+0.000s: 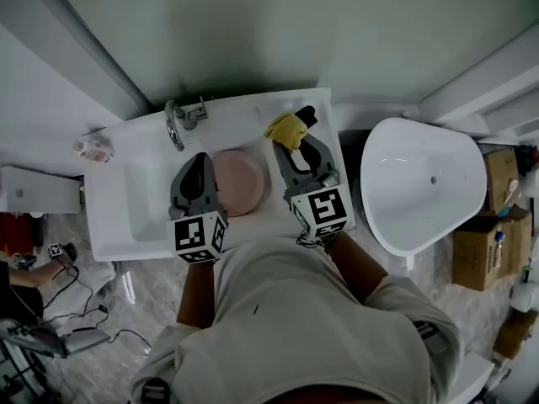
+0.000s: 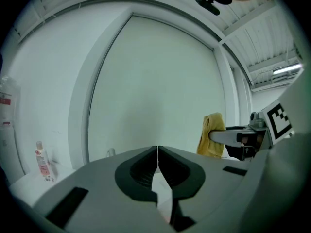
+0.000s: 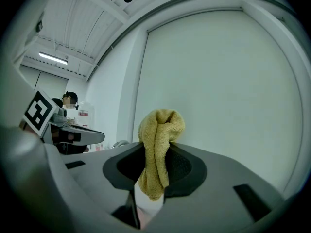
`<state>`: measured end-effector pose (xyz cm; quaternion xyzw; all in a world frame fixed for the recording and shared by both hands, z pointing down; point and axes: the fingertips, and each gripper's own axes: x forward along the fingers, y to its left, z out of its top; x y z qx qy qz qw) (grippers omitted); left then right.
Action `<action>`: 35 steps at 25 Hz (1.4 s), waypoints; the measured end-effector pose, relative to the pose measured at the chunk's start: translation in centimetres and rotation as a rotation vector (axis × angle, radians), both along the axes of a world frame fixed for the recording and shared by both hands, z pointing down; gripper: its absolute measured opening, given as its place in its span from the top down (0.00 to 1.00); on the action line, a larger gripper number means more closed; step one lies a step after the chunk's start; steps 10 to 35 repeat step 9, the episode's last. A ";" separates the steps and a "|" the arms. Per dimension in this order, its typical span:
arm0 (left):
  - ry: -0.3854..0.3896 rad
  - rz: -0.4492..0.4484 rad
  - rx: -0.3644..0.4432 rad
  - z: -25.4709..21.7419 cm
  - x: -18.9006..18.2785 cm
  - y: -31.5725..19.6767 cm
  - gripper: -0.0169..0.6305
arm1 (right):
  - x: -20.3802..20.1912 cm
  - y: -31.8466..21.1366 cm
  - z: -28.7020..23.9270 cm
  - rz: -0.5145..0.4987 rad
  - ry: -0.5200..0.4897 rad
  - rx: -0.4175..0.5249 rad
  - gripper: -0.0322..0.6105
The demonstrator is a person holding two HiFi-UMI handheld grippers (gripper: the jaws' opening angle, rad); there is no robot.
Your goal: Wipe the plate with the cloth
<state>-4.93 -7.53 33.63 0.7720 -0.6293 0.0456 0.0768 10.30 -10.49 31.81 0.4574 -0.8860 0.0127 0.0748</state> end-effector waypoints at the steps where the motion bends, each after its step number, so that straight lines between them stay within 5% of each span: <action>1: -0.001 0.008 0.000 -0.1 0.3 -0.1 0.94 | 0.2 0.1 -0.1 0.004 0.001 0.000 0.79; 35: -0.001 0.060 0.006 -0.2 2.3 -0.8 0.94 | 1.2 0.1 -0.4 0.025 0.005 0.011 0.79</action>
